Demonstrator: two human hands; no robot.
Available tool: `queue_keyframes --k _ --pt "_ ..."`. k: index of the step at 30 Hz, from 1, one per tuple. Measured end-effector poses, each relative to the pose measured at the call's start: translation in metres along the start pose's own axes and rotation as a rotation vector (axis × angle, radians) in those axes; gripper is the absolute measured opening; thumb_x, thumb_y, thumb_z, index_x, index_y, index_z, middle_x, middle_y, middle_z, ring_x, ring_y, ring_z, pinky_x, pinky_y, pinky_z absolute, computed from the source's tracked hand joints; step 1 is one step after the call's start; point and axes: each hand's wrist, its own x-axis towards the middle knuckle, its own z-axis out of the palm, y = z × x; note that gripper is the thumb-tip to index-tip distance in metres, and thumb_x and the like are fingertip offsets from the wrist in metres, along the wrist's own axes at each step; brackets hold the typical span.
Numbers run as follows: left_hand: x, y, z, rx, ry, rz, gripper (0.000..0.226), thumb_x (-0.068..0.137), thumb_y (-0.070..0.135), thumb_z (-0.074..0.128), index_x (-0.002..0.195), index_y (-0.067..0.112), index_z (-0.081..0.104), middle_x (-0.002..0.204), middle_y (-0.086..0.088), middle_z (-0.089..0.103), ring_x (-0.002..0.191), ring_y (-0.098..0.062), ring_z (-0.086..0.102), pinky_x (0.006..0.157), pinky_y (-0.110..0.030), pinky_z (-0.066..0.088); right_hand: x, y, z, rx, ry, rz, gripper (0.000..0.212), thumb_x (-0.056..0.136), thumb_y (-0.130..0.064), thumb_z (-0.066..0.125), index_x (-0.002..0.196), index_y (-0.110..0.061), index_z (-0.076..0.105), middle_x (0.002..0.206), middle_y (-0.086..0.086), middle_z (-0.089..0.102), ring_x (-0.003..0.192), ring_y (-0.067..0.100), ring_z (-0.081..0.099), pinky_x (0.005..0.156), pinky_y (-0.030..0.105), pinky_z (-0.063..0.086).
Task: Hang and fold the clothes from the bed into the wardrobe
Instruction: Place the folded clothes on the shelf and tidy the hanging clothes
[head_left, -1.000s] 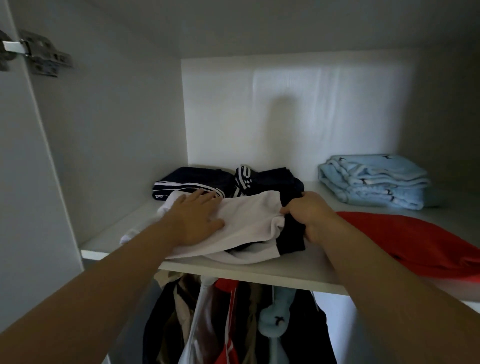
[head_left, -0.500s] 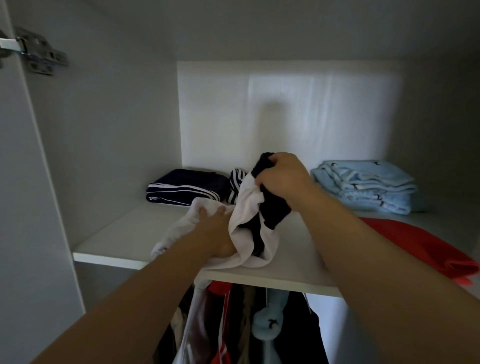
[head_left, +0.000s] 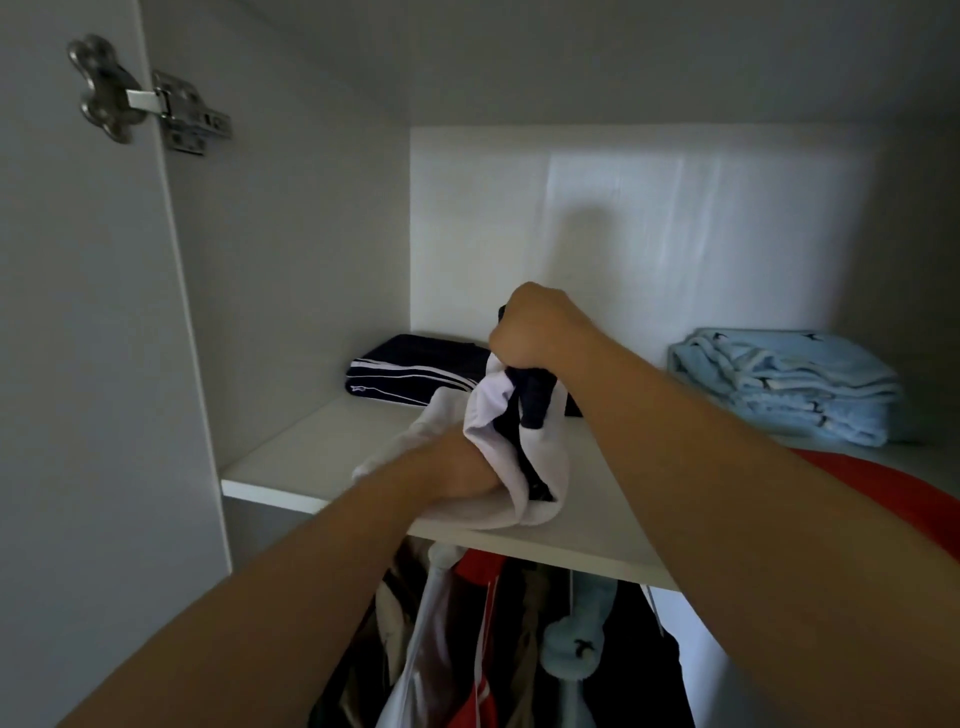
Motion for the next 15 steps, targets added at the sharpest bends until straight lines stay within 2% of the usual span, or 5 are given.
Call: queue_keyframes --k 2,5,7,11,15 --pt "-0.006 -0.015 -0.027 -0.180 0.142 0.014 0.030 0.089 0.023 0.058 0.115 0.009 0.063 0.104 -0.001 0.063 0.066 -0.003 0.044 0.056 -0.012 0.041 0.004 -0.010 0.000 -0.093 -0.008 -0.028 0.024 0.086 -0.014 0.060 0.065 -0.011 0.049 0.071 0.002 0.051 0.057 0.015 0.047 0.046 0.025 0.031" --pt "-0.004 -0.049 -0.039 0.151 0.381 -0.075 0.019 0.088 0.031 0.055 0.099 0.029 0.070 0.098 0.003 0.069 0.089 -0.019 0.062 0.077 -0.029 0.046 0.007 -0.023 0.001 -0.140 -0.041 -0.041 0.023 0.088 -0.015 0.059 0.067 -0.012 0.050 0.071 0.002 0.051 0.059 0.016 0.048 0.047 0.026 0.034" --pt "-0.003 -0.064 -0.032 0.187 0.297 -0.116 0.012 0.092 0.028 0.054 0.083 0.027 0.063 0.090 0.003 0.066 0.092 -0.020 0.061 0.077 -0.029 0.046 0.007 -0.031 0.010 -0.036 -0.047 -0.037 0.023 0.088 -0.022 0.061 0.070 -0.012 0.052 0.072 0.003 0.055 0.063 0.019 0.055 0.048 0.025 0.038" --pt "-0.005 -0.081 -0.036 -0.879 0.345 -0.251 0.023 0.093 0.005 0.055 0.075 0.014 0.066 0.082 -0.009 0.067 0.077 -0.024 0.061 0.074 -0.034 0.050 0.001 -0.050 0.035 0.458 -0.233 0.051 0.066 0.094 -0.068 0.032 0.103 -0.007 0.055 0.099 0.014 0.062 0.073 0.033 0.069 0.055 0.036 0.060" --pt "-0.005 -0.101 -0.056 -1.432 0.344 -0.390 0.044 0.102 0.045 0.043 0.092 0.010 0.066 0.091 -0.013 0.072 0.082 -0.027 0.068 0.070 -0.036 0.052 -0.004 -0.040 0.079 0.441 -0.243 -0.087 0.055 0.104 -0.049 0.021 0.149 -0.022 0.033 0.105 0.008 0.060 0.091 0.024 0.061 0.078 0.037 0.055"
